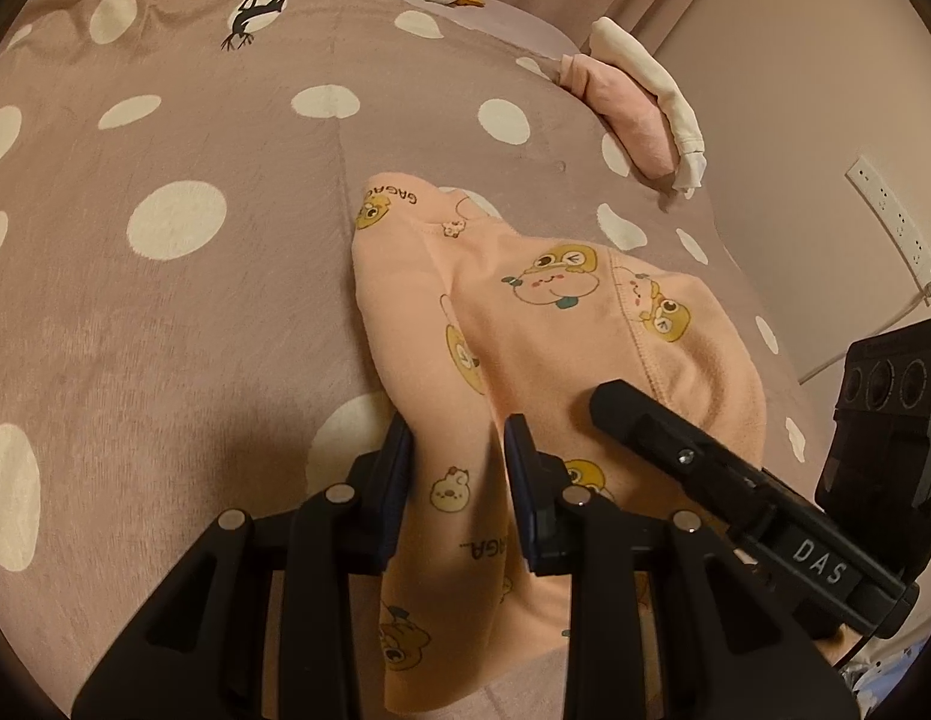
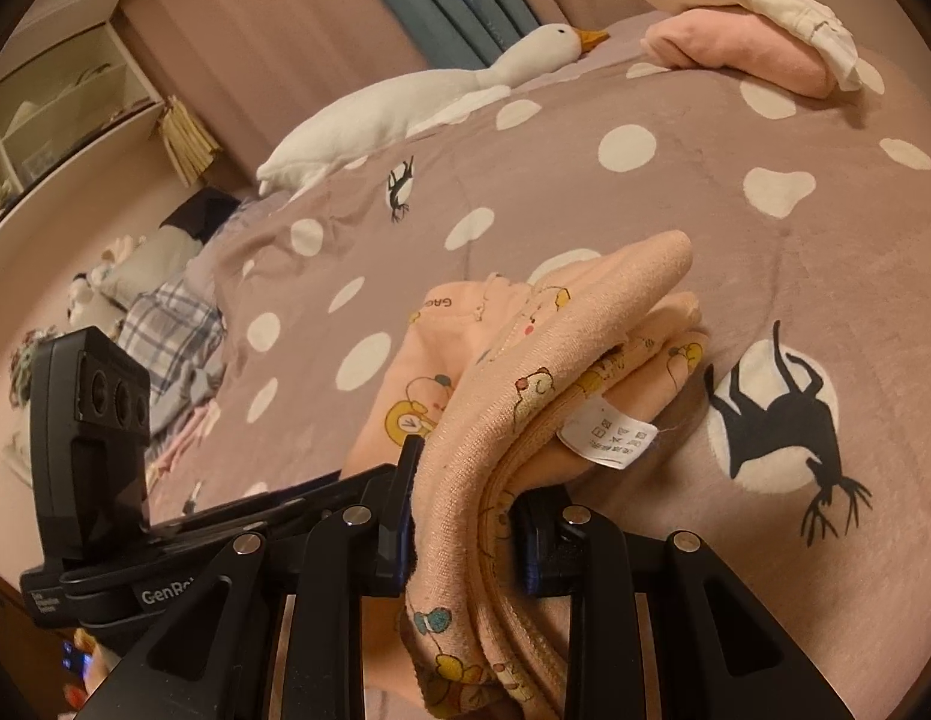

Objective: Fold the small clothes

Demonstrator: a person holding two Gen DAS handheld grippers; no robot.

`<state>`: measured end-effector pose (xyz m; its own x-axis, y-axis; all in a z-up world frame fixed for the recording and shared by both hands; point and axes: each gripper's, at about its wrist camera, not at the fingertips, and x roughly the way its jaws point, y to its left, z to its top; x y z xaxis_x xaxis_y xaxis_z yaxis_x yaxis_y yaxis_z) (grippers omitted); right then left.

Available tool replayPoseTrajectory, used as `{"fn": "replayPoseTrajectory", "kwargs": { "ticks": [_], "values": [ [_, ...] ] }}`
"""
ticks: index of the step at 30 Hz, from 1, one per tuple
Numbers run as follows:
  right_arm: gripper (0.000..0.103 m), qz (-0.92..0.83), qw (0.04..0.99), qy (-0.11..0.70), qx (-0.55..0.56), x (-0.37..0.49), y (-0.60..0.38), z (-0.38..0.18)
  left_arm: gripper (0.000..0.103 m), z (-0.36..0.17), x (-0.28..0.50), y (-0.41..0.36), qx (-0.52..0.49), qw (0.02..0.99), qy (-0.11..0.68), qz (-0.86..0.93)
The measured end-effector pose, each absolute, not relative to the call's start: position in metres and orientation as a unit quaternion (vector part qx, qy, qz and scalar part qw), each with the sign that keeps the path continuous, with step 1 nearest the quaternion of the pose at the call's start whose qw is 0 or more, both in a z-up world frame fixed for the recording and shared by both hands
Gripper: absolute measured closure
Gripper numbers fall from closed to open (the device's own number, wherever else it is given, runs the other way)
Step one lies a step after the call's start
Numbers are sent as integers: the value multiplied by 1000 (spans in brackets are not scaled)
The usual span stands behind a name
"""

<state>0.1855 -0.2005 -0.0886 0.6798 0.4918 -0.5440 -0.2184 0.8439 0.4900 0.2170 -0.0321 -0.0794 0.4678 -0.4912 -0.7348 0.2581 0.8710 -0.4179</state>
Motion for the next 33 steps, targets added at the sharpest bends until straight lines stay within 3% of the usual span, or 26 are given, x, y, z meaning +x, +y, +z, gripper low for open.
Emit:
{"fn": "replayPoseTrajectory", "kwargs": {
  "ticks": [33],
  "values": [
    [75, 250, 884, 356, 170, 181, -134, -84, 75, -68, 194, 31, -146, 863, 452, -172]
  ]
}}
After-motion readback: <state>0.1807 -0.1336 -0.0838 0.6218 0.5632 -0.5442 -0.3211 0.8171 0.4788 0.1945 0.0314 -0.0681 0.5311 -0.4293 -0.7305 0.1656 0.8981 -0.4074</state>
